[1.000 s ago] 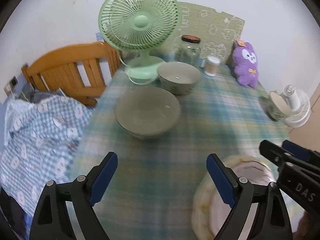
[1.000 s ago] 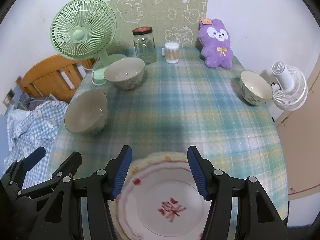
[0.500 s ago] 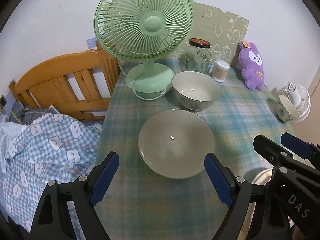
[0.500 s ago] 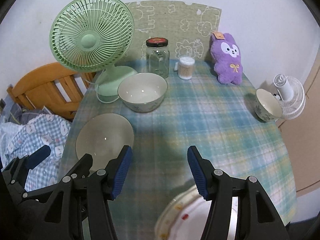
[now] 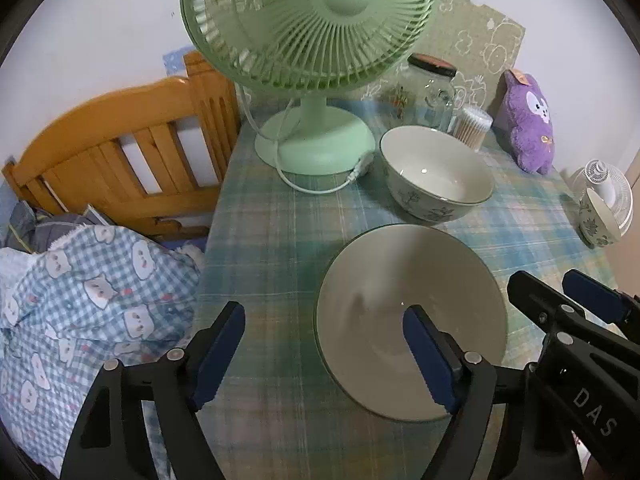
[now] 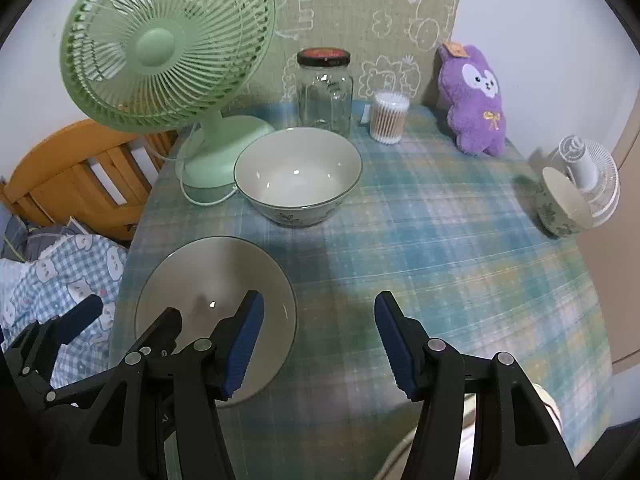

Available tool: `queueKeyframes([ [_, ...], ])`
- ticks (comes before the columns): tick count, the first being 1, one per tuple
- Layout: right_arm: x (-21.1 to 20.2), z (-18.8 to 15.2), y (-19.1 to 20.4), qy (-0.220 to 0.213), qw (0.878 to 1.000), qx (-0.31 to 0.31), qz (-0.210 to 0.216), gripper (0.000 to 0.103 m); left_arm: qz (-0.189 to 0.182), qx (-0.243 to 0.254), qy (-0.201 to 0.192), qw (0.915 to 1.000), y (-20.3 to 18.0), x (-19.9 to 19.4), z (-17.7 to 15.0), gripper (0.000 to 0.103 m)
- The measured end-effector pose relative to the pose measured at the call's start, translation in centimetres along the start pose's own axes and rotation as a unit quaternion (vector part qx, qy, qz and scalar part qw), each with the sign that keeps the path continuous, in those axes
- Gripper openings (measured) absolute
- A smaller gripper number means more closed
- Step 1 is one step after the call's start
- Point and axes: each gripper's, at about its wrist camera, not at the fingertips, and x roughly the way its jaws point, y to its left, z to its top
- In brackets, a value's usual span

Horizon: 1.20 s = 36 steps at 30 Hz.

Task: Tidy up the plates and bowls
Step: 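Close both tools on the rim of the large beige bowl, then lift the beige bowl and carry it beside the plate stack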

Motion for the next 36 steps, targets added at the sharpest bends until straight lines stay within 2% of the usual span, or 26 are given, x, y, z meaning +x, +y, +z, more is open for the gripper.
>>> queueKeyframes([
  [2,0.8,0.2,0.2,0.004,1.0,-0.002,0.0,0.061,-0.003,-0.001,0.003,1.0,0.0,0.6,0.1,0.074],
  [6,2.3,0.2,0.4,0.017,1.0,0.001,0.009,0.051,-0.005,-0.006,0.014,0.9999,0.2,1.9,0.2,0.066],
  [9,3.1,0.2,0.5,0.027,1.0,0.003,0.013,0.041,-0.01,-0.006,0.023,0.9997,0.1,2.6,0.1,0.055],
  [13,4.3,-0.1,0.6,0.047,0.999,0.006,0.02,0.029,-0.015,-0.016,0.019,0.9996,0.2,2.9,0.2,0.034],
  [18,4.6,-0.3,1.1,0.05,0.998,0.0,0.027,0.019,-0.025,-0.015,0.025,0.9993,0.2,3.3,0.2,0.029],
  [20,4.6,-0.3,1.2,0.05,0.998,-0.003,0.029,0.015,-0.027,-0.012,0.03,0.9991,0.3,3.5,0.2,0.023],
  [23,4.5,-0.3,1.3,0.049,0.998,-0.004,0.029,0.015,-0.035,-0.011,0.032,0.9988,0.4,3.5,0.1,0.015],
  [36,2.6,-1.9,0.8,0.052,0.998,-0.008,0.028,0.014,-0.034,0.007,0.029,0.999,-0.4,1.8,-1.3,0.014],
])
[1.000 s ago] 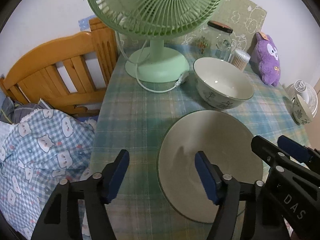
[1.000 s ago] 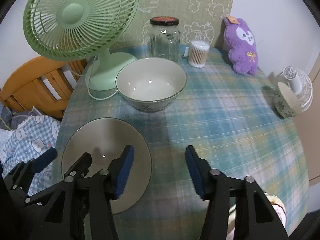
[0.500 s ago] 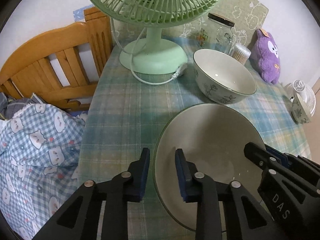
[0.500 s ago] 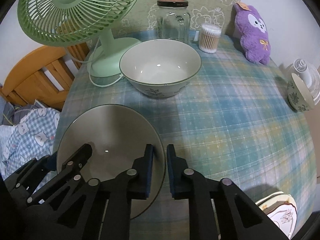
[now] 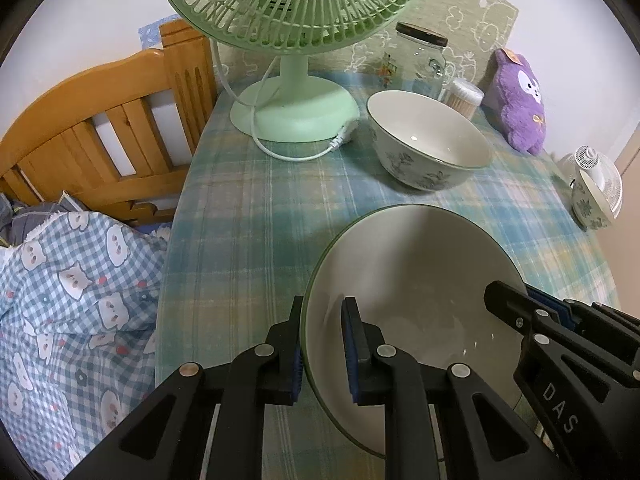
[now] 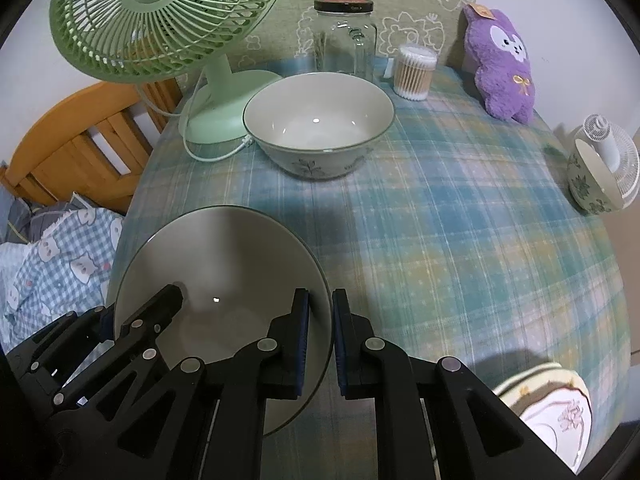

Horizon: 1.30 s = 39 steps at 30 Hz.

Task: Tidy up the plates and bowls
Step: 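Lift the beige bowl and carry it beside the plate stack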

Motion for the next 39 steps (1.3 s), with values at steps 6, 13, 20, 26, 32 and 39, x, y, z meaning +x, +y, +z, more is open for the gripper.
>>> queueKeyframes([
  [6,-2.3,-1.5,-0.4,-0.003,1.0,-0.011,0.001,0.014,0.005,-0.003,-0.003,1.0,-0.7,-2.2,-1.4,0.014],
  [13,-5.1,-3.8,-1.1,-0.004,1.0,-0.014,0.01,0.014,0.012,-0.01,-0.015,0.9998,-1.9,-4.9,-3.5,0.015],
  [20,-7.5,-6.5,-1.6,-0.01,1.0,-0.021,0.016,0.014,0.018,-0.019,-0.018,0.9995,-2.9,-7.2,-6.0,0.015],
  [26,-8.4,-8.9,-1.8,-0.01,0.999,-0.034,0.017,0.014,0.021,-0.028,-0.013,0.9993,-3.4,-8.2,-8.5,0.015],
  [32,-8.7,-10.9,-2.1,-0.012,0.999,-0.047,0.012,0.014,0.017,-0.037,-0.004,0.9992,-3.8,-8.3,-10.9,0.015],
  [39,-7.8,-13.0,-2.4,0.005,0.999,-0.05,0.018,0.014,0.024,-0.038,0.009,0.9989,-4.0,-8.0,-12.9,0.015],
])
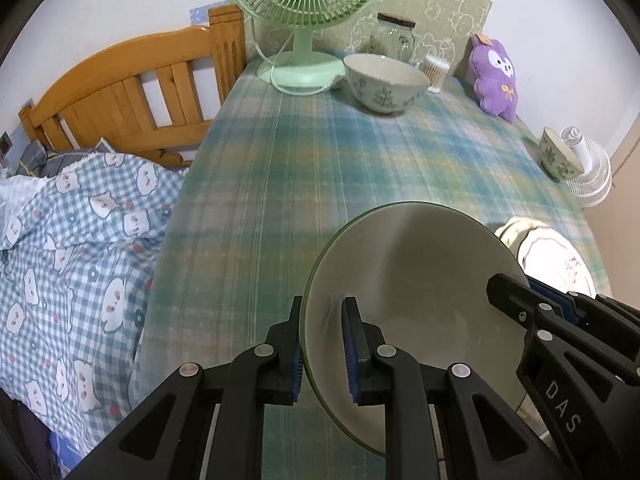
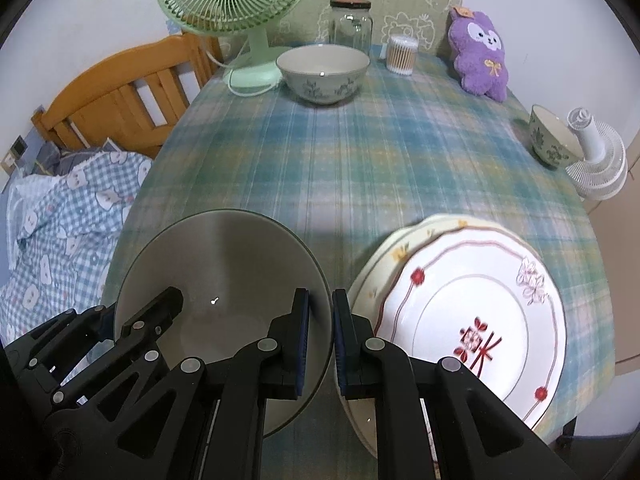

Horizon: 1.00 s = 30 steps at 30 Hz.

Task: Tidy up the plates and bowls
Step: 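Lift the beige bowl and carry it beside the plate stack, then lower the beige bowl onto the table and open both tools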

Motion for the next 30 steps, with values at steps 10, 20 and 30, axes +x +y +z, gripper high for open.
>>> queueKeyframes([
  [10,0.6,-1.3,-0.2,0.006,1.0,0.006,-0.002,0.014,0.002,0.014,0.0,0.9999,-0.3,0.4,-1.2,0.015],
  [20,0.6,-1.3,-0.3,0.013,1.0,0.01,0.006,0.015,-0.006,0.024,0.0,0.9997,-0.4,0.4,-1.0,0.032],
  [30,0.1,-0.5,-0.7,0.019,1.0,0.013,0.009,0.015,0.002,0.059,-0.002,0.9983,-1.0,-0.3,-0.2,0.058],
])
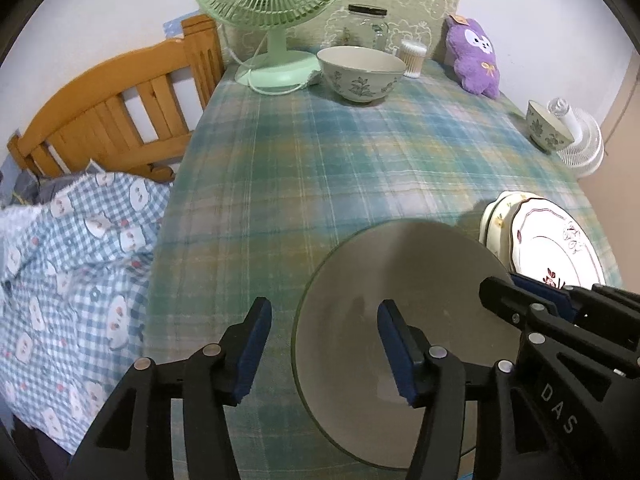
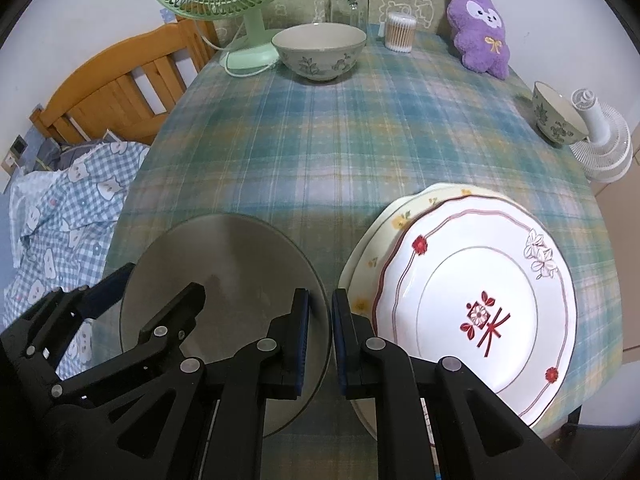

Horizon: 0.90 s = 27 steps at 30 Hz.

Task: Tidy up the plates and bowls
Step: 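Lower the beige bowl onto the table and open both tools, then move both tools to the beige bowl beside the green fan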

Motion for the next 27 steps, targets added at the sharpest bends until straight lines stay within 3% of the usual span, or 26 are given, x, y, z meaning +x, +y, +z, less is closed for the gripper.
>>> queueKeyframes([
  [8,-1.5,2.6,-0.7,-0.023,1.0,0.009,0.001,0.015,-0.008,-0.002,-0.02,0.9998,0.8,-1.2,2.3,0.078],
  [14,-2.9,4.6,-0.8,-0.041,0.999,0.011,-0.004,0.015,-0.023,-0.002,-0.018,0.9996,1.1,-2.0,4.3,0.081],
  [21,-5.2,7.2,-1.3,-0.073,0.997,0.009,-0.024,0.015,-0.03,0.015,-0.051,0.9981,0.9,-3.9,7.3,0.089],
  [23,-5.7,7.9,-1.6,-0.081,0.996,0.011,-0.042,0.024,-0.03,0.016,-0.06,0.9976,0.8,-4.1,8.1,0.089],
  [27,-6.4,9.5,-3.2,-0.102,0.993,0.033,-0.051,0.059,-0.03,0.0,-0.069,0.9972,1.0,-4.2,9.8,0.091],
])
